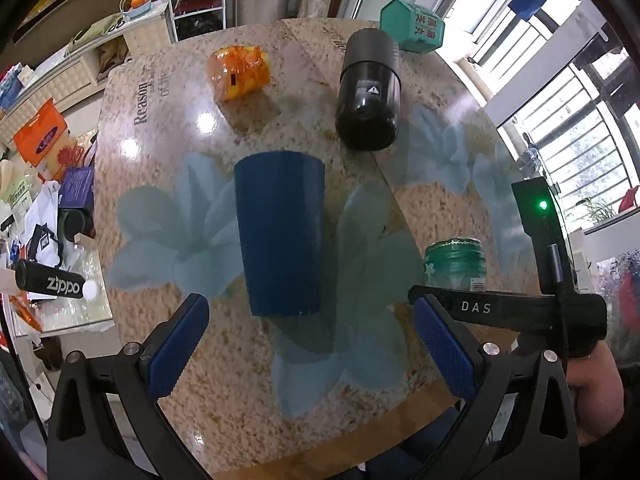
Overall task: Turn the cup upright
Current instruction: 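Lift the jar off the table with the right gripper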
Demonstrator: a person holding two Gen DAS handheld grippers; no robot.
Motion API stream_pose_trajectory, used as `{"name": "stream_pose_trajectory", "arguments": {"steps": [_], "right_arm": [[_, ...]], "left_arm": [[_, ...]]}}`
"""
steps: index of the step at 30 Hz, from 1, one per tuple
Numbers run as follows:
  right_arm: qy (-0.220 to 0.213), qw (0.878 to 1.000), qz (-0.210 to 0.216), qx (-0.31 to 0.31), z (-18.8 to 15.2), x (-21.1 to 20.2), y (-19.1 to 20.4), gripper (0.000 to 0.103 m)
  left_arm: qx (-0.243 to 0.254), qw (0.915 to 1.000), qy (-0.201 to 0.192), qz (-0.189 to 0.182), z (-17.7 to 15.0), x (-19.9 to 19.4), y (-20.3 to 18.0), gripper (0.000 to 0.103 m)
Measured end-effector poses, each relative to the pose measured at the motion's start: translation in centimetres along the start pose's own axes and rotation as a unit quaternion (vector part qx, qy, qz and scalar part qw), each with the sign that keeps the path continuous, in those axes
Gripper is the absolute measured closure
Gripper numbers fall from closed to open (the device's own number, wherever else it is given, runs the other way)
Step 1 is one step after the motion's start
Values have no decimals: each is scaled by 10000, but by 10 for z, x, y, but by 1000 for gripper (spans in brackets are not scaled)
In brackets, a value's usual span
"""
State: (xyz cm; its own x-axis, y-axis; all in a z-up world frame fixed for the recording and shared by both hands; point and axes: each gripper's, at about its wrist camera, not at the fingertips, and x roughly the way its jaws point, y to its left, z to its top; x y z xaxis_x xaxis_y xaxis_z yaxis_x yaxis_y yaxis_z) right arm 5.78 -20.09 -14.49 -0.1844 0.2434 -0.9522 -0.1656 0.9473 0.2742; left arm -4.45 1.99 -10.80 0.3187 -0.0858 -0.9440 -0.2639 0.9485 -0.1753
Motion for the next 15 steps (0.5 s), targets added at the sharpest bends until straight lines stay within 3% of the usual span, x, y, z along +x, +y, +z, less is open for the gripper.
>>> {"name": "stream_pose_trajectory", "arguments": {"steps": [7,9,11,15], "right_arm": [[-131,9995,-233,-187,8,11,33,46],[-151,9993,-282,-211,2,15,40,40],[-206,9990,-335,-231,-4,21,45,28],[-237,9985,-385,-297,-14,21,47,20]], "left_arm": [[-34,10000,5,79,-5,1,3,0],[-40,10000,-8,90,-5,0,3,0],[-42,9999,-9,108,-6,1,3,0],[-42,9999,-8,135,-7,1,4,0]]}}
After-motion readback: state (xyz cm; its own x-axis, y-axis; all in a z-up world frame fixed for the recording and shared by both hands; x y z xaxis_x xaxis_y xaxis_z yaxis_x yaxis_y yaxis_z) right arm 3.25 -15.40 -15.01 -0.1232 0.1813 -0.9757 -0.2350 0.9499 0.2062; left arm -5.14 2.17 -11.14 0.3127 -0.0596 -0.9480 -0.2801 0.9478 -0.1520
